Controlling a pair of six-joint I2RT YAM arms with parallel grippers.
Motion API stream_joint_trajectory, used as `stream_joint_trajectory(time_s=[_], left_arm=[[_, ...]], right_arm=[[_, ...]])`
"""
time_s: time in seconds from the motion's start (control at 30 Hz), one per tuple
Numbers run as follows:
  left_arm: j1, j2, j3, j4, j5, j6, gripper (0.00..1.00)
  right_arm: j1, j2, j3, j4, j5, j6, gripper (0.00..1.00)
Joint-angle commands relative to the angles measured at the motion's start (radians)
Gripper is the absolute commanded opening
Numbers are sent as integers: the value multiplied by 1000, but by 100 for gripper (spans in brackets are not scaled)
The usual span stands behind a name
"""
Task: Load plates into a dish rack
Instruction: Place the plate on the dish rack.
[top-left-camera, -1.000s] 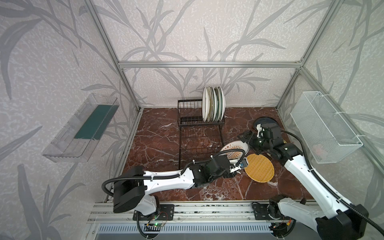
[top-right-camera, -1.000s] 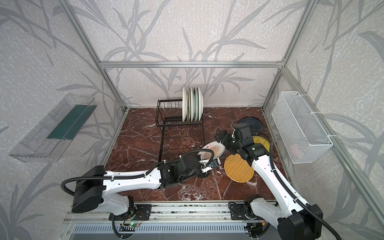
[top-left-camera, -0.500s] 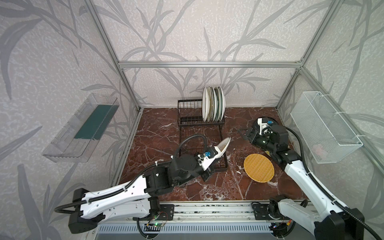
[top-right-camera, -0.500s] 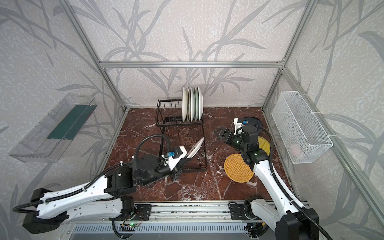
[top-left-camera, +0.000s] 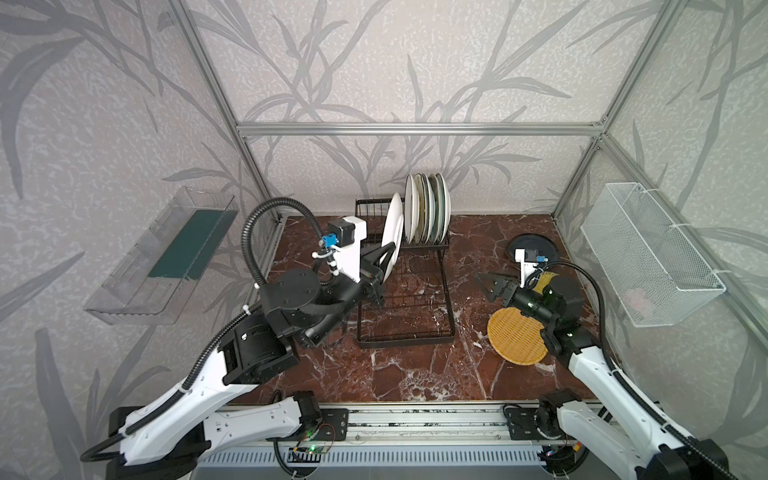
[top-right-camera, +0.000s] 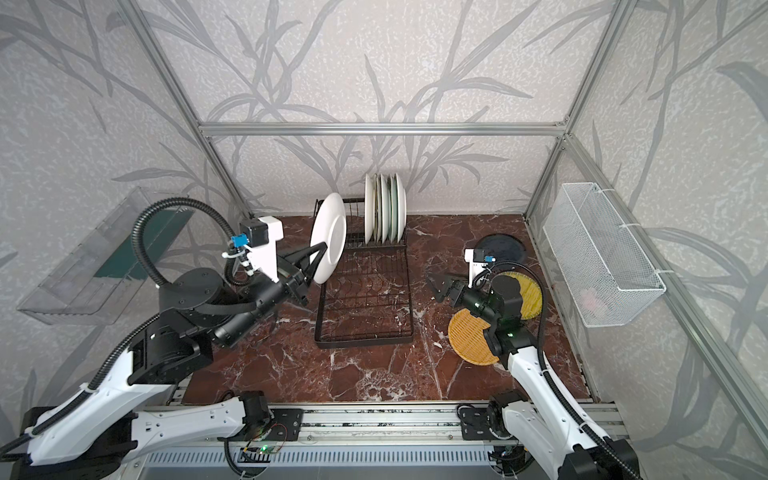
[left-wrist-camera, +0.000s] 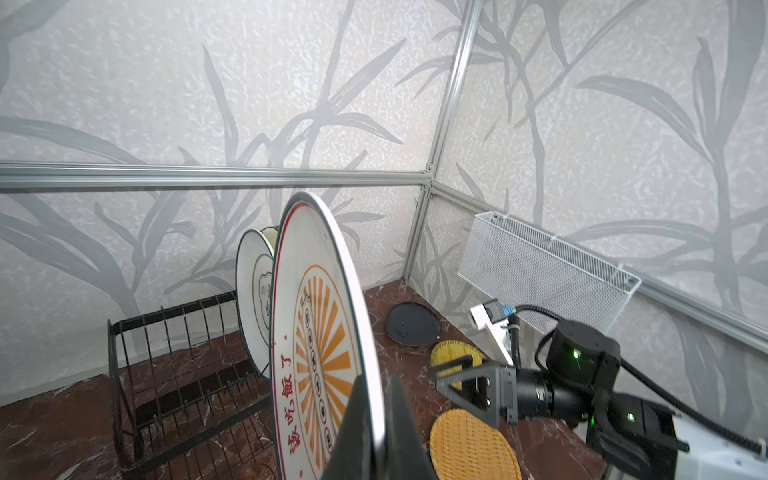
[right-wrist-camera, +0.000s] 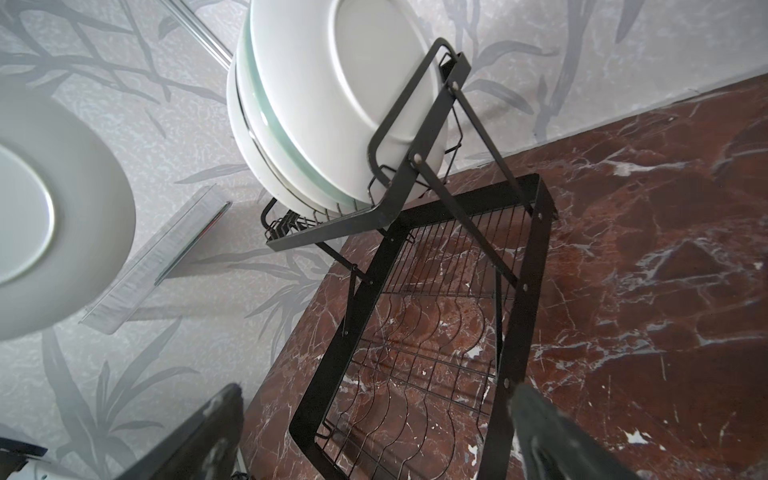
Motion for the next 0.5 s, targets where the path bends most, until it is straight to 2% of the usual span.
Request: stream_joint_trajectory(time_s=[0.0, 0.3, 0.47], left_arm=[[63, 77, 90, 11, 27, -48, 0], [306, 308, 289, 2, 183, -180, 0], [417, 414, 346, 11, 280, -242, 0]], right_arm=[[16, -17, -41, 194, -69, -19, 99], [68, -41, -102, 297, -89, -32, 99], [125, -110, -113, 288, -84, -98, 99]])
